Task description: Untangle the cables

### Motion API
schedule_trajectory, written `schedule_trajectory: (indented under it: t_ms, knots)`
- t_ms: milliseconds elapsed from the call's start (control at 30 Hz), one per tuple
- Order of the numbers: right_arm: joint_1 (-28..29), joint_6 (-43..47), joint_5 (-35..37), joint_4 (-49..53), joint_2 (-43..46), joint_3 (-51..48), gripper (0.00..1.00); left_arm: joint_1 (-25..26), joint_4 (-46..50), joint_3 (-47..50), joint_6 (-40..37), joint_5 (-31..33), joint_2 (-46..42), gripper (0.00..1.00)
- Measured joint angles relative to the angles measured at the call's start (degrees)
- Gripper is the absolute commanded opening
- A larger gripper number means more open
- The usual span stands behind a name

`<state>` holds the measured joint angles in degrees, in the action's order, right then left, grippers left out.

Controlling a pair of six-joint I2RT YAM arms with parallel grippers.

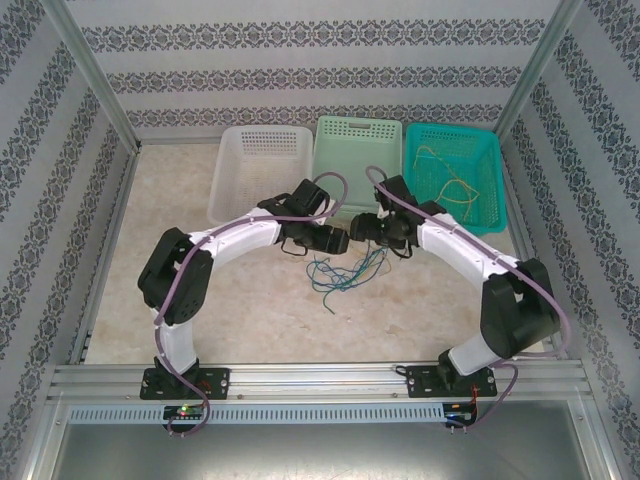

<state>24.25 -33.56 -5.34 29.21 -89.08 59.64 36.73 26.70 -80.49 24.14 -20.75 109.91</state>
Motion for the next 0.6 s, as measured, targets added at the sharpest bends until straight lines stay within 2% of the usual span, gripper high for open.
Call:
schedule_trajectory:
  t_ms: [200,367,433,533,600]
  knots:
    - [0.0,-3.1,1.2,-0.8,-0.7,-7.1,0.67,0.0,-0.4,-0.9,3.1,-1.8,0.8,0.77]
    - [-0.2,-4.8,1.4,-1.8,-0.9,-9.4,0.54,0.0,-0.5,-0.9,4.2,-2.0,0.8,0.76]
    - [-0.2,-5.0,1.4,-2.4,-1.7,-9.5,0.43,0.0,-0.5,-0.9,4.5,-2.0,0.8,0.76]
    - [-0.7,-5.3,1.3,-3.4,-2.6,-10.0,0.17,0.0,-0.5,-0.9,4.7,-1.9,0.8,0.76]
    - [-0.9,-5.4,1.5,-3.5,-2.6,-10.7,0.08,0.0,-0.5,-1.0,4.7,-1.9,0.8,0.76]
